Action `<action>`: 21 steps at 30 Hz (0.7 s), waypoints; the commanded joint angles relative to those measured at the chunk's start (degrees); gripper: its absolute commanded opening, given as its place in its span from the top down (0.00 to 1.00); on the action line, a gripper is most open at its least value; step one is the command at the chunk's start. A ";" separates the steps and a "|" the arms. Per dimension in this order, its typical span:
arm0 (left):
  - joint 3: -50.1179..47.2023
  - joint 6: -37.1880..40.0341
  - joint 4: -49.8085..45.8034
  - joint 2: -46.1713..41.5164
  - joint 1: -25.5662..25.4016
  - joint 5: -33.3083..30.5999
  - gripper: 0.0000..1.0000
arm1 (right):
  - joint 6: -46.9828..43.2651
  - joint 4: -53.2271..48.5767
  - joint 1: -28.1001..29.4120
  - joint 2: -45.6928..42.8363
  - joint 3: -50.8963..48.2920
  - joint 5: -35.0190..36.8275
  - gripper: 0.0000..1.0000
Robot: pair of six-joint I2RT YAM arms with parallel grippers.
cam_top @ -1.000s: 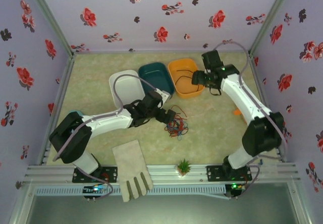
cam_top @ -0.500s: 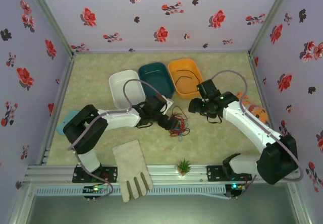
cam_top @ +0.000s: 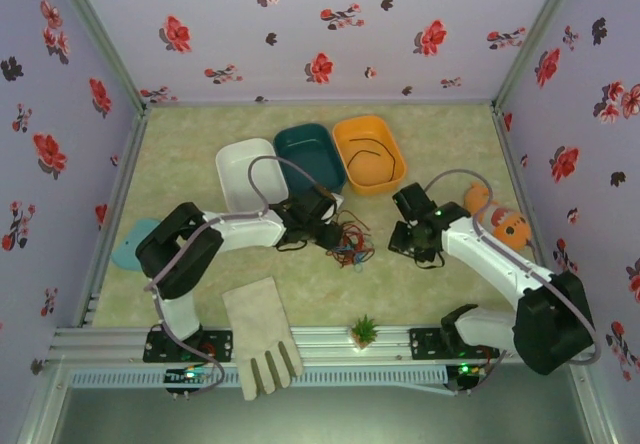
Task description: Untangle the cables
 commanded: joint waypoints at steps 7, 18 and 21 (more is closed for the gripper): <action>1.36 -4.33 -3.25 0.87 0.95 -3.53 0.91 | 5.60 10.01 5.01 -2.53 -1.04 -5.57 0.63; -0.14 -4.46 -2.17 -0.27 0.97 -3.73 0.92 | 6.08 11.48 7.23 -1.22 2.33 -1.40 0.62; -0.14 -4.38 -2.21 -0.16 0.97 -3.67 0.93 | 6.17 13.41 7.27 0.13 2.52 -1.67 0.61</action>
